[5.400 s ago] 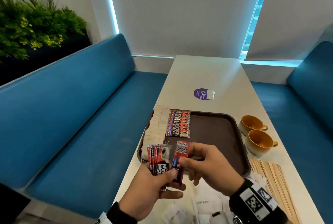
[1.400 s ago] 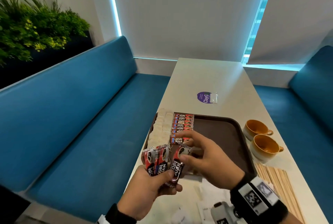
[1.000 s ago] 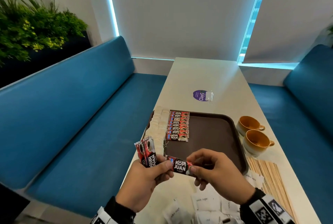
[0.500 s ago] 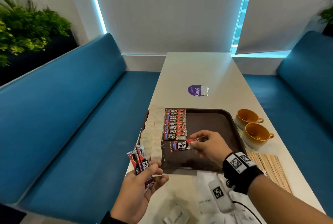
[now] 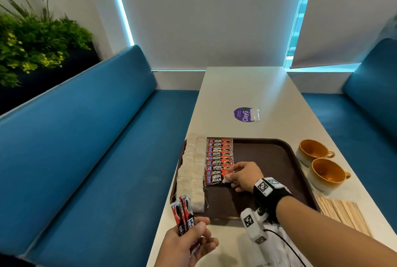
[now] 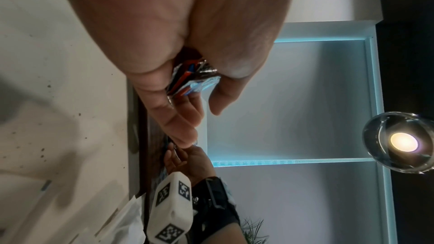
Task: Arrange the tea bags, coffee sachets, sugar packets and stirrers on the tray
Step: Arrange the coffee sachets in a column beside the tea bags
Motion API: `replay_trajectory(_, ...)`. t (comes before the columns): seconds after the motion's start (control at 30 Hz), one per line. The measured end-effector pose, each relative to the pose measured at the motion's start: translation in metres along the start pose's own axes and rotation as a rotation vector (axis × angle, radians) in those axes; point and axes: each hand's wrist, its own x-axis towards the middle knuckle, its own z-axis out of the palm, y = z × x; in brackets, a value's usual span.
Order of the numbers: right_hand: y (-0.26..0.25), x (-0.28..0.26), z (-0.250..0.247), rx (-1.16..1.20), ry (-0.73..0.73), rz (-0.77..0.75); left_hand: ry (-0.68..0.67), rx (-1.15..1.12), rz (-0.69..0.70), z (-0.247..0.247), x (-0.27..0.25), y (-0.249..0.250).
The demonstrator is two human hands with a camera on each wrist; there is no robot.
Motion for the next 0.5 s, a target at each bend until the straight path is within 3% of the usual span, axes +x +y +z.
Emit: replay_trajectory(0.5, -0.0006, -0.0030, 0.0017, -0.162, 0.095, 0.017, 0.013, -0.007, -0.021, -0.0026, 0.0043, 0.0011)
